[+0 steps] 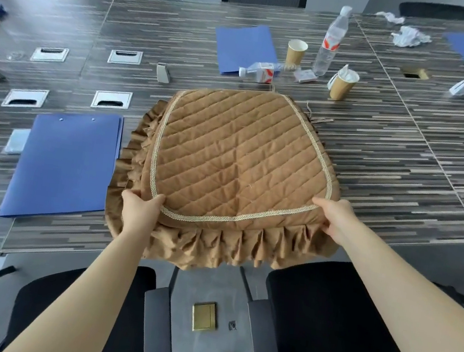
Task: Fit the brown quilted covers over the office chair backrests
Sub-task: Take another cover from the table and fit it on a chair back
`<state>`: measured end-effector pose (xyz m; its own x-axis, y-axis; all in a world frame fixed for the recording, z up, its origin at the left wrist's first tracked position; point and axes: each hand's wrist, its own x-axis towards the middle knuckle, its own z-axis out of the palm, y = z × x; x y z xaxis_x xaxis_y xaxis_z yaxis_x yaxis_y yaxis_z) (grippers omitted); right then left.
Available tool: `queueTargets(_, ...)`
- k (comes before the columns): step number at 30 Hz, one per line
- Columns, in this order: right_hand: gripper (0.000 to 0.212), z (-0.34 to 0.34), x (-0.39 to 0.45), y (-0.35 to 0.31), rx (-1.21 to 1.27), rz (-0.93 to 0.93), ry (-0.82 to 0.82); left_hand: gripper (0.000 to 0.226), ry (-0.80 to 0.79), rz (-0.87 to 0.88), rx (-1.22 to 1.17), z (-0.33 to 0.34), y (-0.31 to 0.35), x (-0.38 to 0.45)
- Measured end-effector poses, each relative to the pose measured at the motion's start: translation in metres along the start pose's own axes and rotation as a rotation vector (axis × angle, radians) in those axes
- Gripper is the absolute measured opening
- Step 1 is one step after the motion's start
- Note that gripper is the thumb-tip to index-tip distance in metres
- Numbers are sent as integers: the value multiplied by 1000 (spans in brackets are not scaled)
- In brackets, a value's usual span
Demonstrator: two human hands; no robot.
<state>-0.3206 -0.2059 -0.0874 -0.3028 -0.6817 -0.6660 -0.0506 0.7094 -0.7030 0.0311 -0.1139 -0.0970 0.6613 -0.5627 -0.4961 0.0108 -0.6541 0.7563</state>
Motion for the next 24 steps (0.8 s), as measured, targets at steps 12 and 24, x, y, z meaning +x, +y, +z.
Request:
queueTargets(12,43,-9,-59,-3,1,-309,33,37,123,312,-26,-22,14,-71)
queueTargets(24,56,-61,-220,65,-119,-605,45,41,165,408,-71,-109,-87,-212)
